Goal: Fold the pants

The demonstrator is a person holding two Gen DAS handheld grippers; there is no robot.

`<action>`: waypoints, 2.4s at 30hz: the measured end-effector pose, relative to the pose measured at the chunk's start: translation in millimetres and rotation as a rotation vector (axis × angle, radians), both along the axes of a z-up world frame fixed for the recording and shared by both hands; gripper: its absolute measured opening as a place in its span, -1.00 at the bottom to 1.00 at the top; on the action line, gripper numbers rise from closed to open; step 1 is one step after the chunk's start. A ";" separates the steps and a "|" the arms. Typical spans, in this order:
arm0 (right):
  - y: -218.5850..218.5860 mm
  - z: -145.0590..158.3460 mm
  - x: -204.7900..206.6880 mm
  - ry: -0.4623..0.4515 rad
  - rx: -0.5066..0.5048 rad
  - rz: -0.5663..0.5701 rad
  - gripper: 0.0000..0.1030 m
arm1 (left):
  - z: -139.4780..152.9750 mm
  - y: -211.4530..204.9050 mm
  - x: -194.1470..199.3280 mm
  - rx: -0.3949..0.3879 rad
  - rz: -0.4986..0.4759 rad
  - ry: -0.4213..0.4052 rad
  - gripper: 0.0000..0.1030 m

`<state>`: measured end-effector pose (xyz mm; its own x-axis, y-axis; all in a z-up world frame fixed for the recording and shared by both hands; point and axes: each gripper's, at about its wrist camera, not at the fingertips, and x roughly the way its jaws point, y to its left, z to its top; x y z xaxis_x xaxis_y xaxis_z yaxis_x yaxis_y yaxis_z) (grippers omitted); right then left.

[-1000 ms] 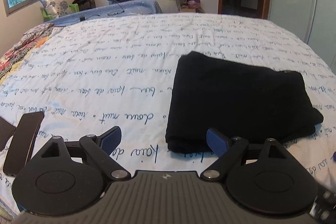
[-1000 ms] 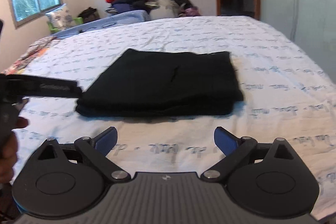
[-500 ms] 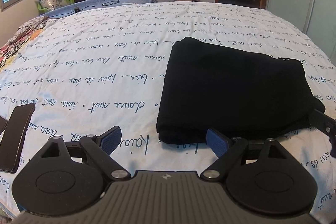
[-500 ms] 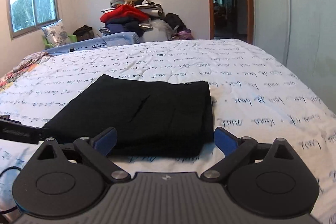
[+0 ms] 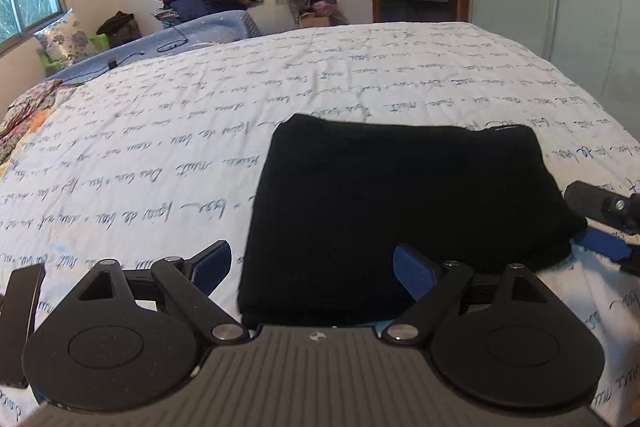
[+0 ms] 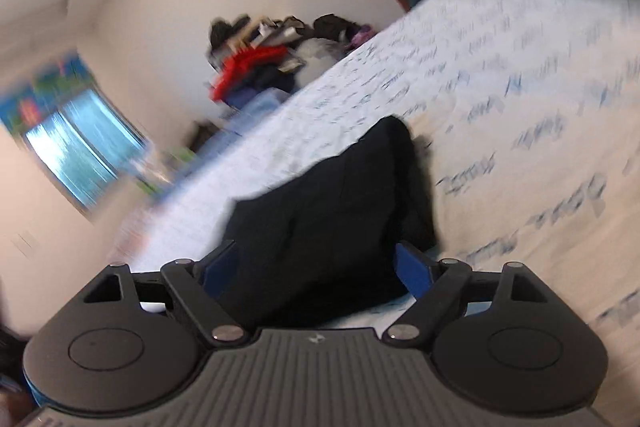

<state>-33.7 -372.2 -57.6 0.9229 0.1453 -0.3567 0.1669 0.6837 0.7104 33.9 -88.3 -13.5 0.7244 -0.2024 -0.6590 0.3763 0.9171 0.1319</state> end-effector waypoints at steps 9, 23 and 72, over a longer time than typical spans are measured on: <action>-32.7 -29.9 23.3 0.002 0.331 -0.040 -0.40 | 1.2 -41.0 4.2 -0.005 -0.149 0.001 0.75; -26.7 11.4 34.0 -0.025 0.097 0.019 -0.84 | -18.8 -90.4 -33.7 0.033 -0.518 -0.210 0.72; -40.3 25.6 139.4 0.249 -0.498 0.099 -0.78 | -45.0 -74.3 45.9 0.047 -0.317 -0.017 -0.10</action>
